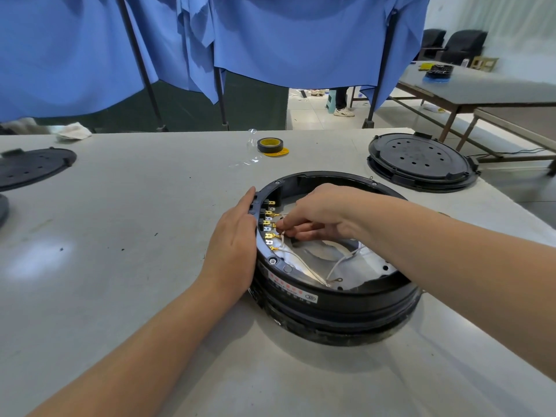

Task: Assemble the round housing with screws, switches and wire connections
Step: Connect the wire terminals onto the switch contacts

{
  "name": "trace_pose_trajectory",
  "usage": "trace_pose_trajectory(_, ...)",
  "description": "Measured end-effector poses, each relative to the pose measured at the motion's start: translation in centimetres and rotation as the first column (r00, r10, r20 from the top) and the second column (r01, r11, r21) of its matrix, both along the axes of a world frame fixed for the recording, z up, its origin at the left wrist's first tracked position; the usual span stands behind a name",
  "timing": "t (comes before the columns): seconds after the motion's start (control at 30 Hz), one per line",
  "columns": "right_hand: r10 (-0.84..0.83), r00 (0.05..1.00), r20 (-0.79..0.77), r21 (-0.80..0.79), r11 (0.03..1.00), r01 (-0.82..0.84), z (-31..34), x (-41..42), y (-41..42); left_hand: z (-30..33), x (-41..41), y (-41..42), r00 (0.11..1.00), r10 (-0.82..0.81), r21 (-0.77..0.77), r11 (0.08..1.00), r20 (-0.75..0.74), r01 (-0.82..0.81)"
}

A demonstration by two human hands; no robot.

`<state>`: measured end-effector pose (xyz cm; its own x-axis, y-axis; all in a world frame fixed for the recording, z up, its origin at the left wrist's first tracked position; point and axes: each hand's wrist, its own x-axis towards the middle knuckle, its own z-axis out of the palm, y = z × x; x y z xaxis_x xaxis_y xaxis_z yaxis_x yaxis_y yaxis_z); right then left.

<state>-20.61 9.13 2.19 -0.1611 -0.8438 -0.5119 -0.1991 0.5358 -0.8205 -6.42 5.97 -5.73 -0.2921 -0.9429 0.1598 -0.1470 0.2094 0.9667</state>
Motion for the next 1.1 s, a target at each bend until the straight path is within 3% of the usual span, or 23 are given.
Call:
trace_pose_trajectory(0.17, 0.03, 1.0, -0.002, 0.036, 0.999, -0.03, 0.3, -0.1, -0.1, 0.0, -0.1, -0.1, 1.0, -0.019, -0.046, 0.999, 0.015, 0.02)
trace_pose_trajectory(0.67, 0.011, 1.0, -0.004, 0.037, 0.999, -0.01, 0.1, 0.2, -0.1, 0.0, 0.0, -0.4, 0.998, -0.043, 0.009, 0.999, 0.039, 0.043)
trace_pose_trajectory(1.1, 0.05, 0.994, -0.094, 0.081, 0.996, -0.043, -0.2, 1.2, -0.3, 0.6, 0.1, 0.3, 0.987, -0.043, -0.097, 0.994, 0.158, 0.058)
